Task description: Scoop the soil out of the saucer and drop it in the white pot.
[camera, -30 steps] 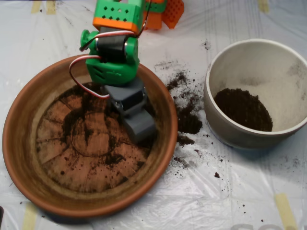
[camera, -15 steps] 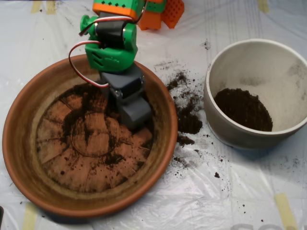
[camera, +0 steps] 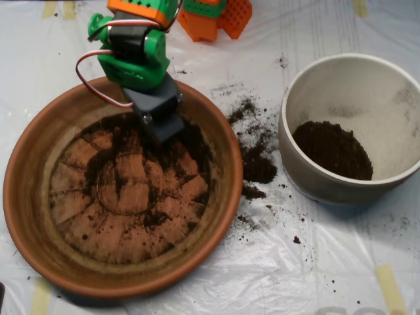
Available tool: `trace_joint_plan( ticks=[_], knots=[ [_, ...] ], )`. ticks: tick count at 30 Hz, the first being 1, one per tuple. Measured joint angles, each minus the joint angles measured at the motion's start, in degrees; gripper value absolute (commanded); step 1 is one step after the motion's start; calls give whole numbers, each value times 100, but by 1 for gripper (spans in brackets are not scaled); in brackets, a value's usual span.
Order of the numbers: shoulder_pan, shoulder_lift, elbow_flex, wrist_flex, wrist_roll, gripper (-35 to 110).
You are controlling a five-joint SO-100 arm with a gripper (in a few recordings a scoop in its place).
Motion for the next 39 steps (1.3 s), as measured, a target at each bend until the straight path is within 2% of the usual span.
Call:
trace_joint_plan(
  ticks=[5, 11, 19, 30, 39],
  knots=[
    [-220, 791, -167, 202, 940, -1],
    [-993, 1644, -624, 791, 2215, -1],
    [-2057, 2479, -1608, 1477, 3164, -1],
    [-3261, 1811, -3990, 2417, 3595, -1],
    [-4518, 747, -4693, 2487, 3480, -1]
  ],
)
